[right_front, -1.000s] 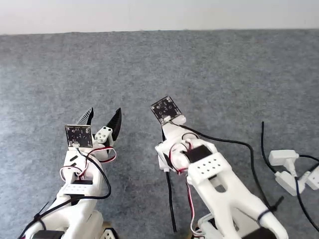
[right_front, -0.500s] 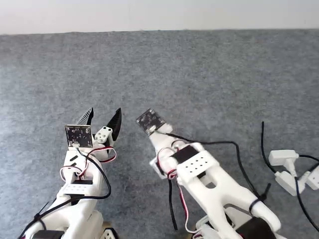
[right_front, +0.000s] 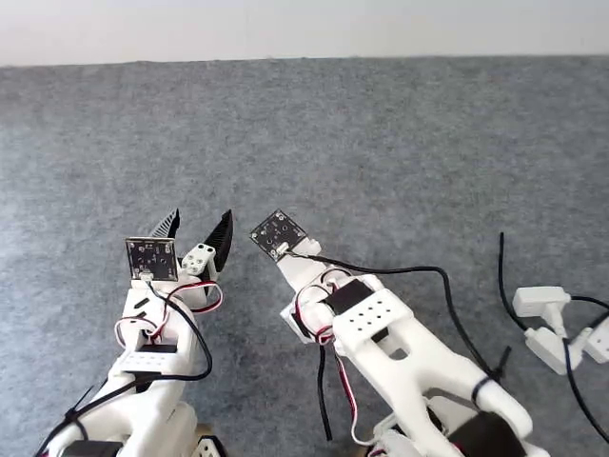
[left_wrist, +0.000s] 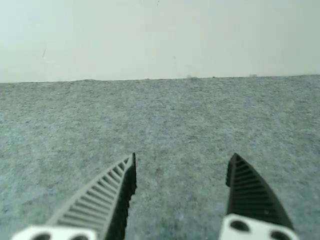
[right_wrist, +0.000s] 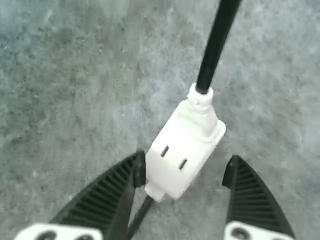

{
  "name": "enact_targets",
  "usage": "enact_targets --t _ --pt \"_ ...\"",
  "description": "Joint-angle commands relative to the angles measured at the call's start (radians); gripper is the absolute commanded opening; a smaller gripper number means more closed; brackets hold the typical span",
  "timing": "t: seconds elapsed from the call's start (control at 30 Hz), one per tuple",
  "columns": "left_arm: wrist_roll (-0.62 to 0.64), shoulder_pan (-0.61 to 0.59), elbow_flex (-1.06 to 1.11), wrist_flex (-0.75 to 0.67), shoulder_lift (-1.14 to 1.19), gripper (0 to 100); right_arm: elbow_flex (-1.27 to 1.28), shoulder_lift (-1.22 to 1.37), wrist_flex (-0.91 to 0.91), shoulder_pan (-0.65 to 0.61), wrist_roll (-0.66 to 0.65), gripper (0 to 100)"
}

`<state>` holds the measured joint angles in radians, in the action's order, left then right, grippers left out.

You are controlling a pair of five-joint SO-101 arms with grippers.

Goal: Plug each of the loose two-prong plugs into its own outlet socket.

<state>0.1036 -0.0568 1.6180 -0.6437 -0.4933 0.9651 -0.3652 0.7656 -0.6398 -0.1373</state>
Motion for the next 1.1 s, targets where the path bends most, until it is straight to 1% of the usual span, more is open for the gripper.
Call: enact_targets --t 0.0,0.1,0.23,0.3,0.37,0.43,0.47,0.53,0.6,0.73,0.87,0.97,1.07 --pt "-0.008 0.003 -0.01 0.005 -0.018 27 -0.094 0.067 0.004 -0.002 -0.006 21.4" --pt "-0.008 0.003 -0.01 0.005 -0.02 27 -0.181 0.156 0.053 -0.005 -0.011 16.7" --pt "-0.008 0.003 -0.01 0.005 -0.02 27 -0.295 0.272 0.136 -0.027 -0.012 18.3" --pt "-0.008 0.003 -0.01 0.005 -0.02 27 -0.334 0.311 0.165 -0.03 -0.012 17.4" --pt "-0.008 0.003 -0.01 0.005 -0.02 27 -0.348 0.321 0.174 -0.025 -0.012 12.4" --pt "-0.008 0.003 -0.01 0.005 -0.02 27 -0.348 0.32 0.173 -0.025 -0.011 2.9" --pt "-0.008 0.003 -0.01 0.005 -0.02 27 -0.348 0.32 0.173 -0.025 -0.009 0.0" --pt "-0.008 0.003 -0.01 0.005 -0.02 27 -0.347 0.32 0.174 -0.025 -0.006 2.8" --pt "-0.008 0.003 -0.01 0.005 -0.02 27 -0.347 0.32 0.174 -0.024 -0.006 0.6" --pt "-0.008 0.003 -0.01 0.005 -0.02 27 -0.353 0.317 0.196 -0.012 -0.005 0.9" --pt "-0.008 0.003 -0.01 0.003 -0.02 27 -0.345 0.255 0.2 0.053 -0.002 0.9" --pt "-0.008 0.003 -0.012 0.003 -0.02 27 -0.336 0.17 0.219 0.143 0.043 0.9" --pt "-0.008 -0.003 -0.031 0.008 -0.018 27 -0.318 0.081 0.232 0.263 0.074 0.9"
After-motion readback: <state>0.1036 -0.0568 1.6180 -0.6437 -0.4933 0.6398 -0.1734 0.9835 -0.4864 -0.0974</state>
